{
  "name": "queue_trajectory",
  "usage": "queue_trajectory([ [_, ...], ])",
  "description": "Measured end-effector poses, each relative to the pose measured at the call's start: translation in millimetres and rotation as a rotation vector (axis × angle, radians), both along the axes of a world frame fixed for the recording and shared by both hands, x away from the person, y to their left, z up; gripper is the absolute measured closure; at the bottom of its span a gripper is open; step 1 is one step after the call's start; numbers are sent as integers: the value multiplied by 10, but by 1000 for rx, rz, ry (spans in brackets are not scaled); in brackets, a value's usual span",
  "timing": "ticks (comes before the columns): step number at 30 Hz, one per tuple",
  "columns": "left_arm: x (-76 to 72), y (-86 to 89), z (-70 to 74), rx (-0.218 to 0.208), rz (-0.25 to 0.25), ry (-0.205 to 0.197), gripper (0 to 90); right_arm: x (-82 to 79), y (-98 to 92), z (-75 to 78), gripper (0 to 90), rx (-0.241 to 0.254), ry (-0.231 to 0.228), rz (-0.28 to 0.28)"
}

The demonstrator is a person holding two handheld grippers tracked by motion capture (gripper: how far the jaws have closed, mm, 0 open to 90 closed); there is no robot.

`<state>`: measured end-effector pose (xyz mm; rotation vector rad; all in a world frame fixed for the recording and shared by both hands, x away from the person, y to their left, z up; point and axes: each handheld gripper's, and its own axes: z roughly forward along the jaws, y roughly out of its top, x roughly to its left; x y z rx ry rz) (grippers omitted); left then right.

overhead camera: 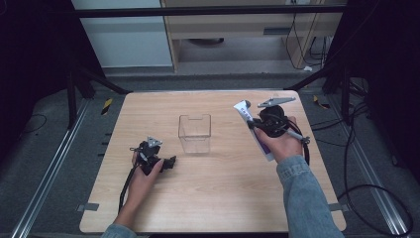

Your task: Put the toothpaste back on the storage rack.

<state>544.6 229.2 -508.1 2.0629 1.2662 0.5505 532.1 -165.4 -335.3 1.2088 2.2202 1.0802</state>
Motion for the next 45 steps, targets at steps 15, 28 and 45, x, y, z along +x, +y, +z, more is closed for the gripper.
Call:
queue_trajectory([
  [15,21,-8,1,2,6,0,0,246,283,135,796,78,-61,2],
  [28,31,-11,0,0,7,-2,0,334,545,198,796,80,-91,3],
  [45,41,-17,-1,-1,10,-3,0,394,892,397,795,69,-131,25],
])
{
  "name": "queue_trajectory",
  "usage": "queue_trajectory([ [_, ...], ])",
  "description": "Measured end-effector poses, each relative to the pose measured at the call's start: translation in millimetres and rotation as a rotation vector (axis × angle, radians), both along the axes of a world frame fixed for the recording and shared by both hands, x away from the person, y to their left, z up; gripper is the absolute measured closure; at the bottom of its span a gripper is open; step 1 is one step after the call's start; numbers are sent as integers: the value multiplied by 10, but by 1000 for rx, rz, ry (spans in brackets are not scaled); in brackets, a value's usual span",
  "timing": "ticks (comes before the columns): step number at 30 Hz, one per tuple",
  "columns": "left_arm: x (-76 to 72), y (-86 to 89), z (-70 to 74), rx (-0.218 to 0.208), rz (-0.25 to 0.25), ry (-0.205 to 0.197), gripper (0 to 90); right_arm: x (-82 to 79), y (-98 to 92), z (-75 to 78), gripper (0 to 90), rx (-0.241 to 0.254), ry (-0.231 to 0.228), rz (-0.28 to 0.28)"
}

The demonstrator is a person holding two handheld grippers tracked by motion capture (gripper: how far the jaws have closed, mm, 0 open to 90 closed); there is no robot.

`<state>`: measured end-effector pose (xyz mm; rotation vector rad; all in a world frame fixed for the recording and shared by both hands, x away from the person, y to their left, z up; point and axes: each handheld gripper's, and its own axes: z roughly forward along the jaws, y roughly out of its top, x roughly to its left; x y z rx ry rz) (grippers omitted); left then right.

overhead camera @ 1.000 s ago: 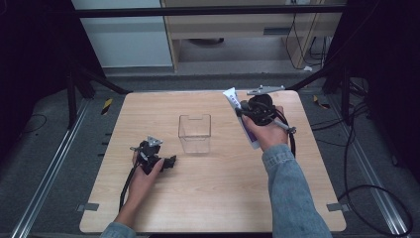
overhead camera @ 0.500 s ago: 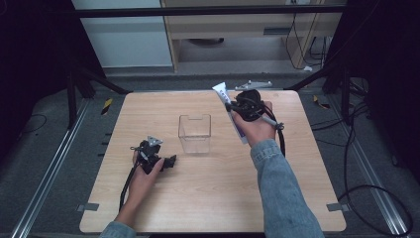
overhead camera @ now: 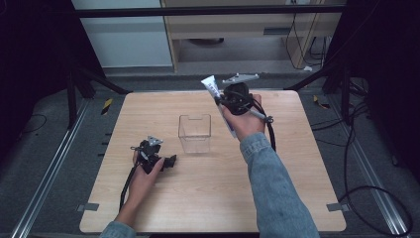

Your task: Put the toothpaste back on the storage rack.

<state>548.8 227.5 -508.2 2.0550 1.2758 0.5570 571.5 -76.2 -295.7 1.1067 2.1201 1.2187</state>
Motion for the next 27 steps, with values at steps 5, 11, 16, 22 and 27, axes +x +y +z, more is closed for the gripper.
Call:
queue_trajectory([
  [5,-1,-2,-1,-2,3,-1,0,64,166,46,795,-12,-12,12],
  [11,0,-2,0,-1,2,0,0,140,298,71,795,-10,-26,16],
  [16,3,-2,0,0,1,-1,0,174,398,71,795,3,-34,14],
  [22,6,-3,0,0,2,-1,0,191,470,74,795,28,-54,17],
  [27,12,-6,1,1,2,-1,0,241,514,59,795,40,-56,15],
])
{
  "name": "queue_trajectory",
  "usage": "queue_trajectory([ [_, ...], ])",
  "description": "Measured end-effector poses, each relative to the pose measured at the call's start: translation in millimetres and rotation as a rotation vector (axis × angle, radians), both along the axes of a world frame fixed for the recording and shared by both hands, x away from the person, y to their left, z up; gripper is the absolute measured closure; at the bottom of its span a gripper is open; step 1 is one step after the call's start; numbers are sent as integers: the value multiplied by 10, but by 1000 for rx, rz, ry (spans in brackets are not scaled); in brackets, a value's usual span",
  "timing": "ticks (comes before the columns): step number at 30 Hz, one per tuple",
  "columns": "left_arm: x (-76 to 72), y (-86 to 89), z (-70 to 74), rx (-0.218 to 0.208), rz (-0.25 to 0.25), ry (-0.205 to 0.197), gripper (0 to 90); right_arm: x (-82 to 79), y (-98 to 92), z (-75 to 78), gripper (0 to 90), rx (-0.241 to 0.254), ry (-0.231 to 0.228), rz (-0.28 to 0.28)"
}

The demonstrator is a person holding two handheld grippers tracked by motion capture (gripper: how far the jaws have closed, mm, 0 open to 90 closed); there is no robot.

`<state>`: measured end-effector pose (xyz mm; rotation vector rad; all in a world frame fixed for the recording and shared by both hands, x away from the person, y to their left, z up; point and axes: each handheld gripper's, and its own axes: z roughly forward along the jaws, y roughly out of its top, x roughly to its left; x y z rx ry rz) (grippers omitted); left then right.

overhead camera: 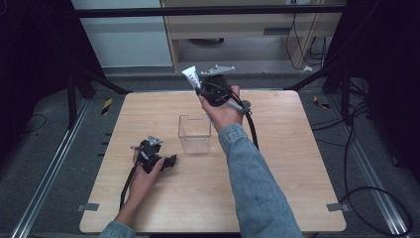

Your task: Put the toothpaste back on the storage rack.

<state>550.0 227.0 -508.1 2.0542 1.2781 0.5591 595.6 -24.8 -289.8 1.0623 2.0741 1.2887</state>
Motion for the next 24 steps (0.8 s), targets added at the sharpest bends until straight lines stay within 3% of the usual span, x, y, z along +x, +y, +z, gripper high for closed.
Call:
queue_trajectory([
  [24,2,0,0,0,0,1,0,85,260,-185,793,36,-16,10],
])
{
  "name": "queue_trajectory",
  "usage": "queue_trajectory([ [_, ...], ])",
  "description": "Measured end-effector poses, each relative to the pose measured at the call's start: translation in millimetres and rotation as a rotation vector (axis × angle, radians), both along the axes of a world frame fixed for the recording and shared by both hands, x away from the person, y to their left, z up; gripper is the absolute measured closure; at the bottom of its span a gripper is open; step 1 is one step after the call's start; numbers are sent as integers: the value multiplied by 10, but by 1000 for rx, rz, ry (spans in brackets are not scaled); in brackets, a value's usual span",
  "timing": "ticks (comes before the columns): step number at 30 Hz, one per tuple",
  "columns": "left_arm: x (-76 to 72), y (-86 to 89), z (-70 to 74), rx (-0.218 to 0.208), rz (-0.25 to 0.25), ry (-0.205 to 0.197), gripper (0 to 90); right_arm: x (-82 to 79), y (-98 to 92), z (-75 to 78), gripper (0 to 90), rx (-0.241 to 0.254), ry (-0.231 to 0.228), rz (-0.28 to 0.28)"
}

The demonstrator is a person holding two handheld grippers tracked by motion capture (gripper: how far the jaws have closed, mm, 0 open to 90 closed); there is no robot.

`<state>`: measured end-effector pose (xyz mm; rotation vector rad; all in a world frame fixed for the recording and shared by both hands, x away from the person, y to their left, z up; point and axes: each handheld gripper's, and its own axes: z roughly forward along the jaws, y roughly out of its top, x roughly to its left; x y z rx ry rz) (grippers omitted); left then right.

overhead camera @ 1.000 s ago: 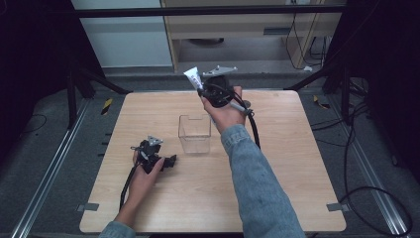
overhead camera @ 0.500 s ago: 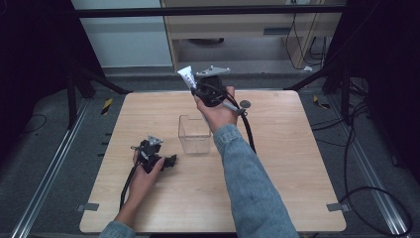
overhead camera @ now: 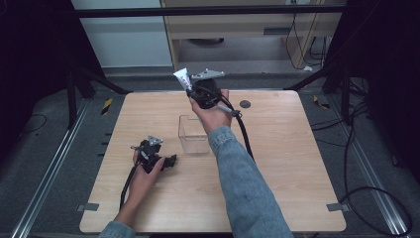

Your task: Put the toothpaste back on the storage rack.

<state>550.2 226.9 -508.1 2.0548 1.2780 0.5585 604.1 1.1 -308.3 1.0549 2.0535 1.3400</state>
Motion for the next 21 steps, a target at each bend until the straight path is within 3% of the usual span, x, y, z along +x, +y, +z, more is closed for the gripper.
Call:
queue_trajectory([
  [21,3,-1,0,-2,-1,1,0,91,125,-188,792,16,24,14],
])
